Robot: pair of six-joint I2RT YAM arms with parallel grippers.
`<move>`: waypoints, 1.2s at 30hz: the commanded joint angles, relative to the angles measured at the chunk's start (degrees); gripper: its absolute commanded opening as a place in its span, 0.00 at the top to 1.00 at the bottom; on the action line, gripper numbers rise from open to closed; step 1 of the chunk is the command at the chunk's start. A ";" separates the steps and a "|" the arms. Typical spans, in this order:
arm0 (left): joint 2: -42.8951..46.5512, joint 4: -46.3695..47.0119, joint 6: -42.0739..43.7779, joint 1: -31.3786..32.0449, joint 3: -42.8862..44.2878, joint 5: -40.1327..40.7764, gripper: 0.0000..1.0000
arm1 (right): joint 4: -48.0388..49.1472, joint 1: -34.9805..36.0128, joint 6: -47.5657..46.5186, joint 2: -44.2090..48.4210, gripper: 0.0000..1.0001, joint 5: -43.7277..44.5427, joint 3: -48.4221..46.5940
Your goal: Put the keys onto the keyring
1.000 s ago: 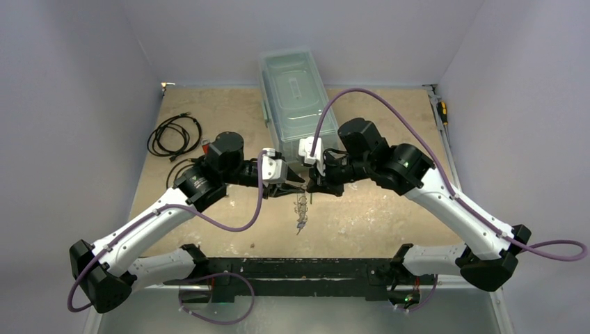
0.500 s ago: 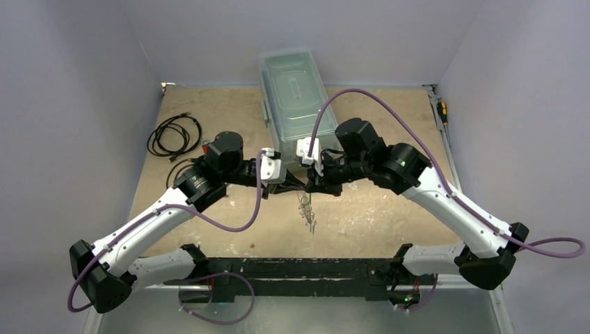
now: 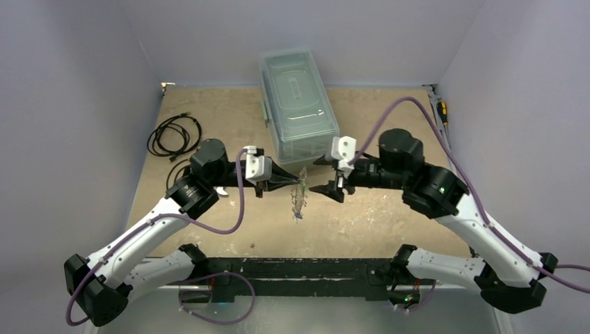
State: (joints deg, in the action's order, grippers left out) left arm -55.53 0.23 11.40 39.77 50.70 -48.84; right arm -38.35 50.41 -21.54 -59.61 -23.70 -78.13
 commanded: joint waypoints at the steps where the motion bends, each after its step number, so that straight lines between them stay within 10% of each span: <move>1: 3.02 11.46 -5.85 -1.64 -1.16 -1.57 1.00 | 14.44 0.30 2.79 6.79 0.36 2.90 5.86; 18: 8.86 47.81 -33.06 -3.66 -14.45 -0.69 1.00 | 29.58 0.30 7.88 9.58 0.45 -3.72 13.90; 36: 8.50 50.58 -35.41 -4.37 -15.10 -1.96 1.00 | 33.51 0.30 10.29 6.96 0.57 -10.38 13.18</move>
State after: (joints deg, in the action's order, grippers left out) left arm -47.66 47.64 -23.53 35.73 35.66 -50.78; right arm -7.86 50.52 -12.40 -52.34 -32.40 -64.14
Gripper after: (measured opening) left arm 0.009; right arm 0.440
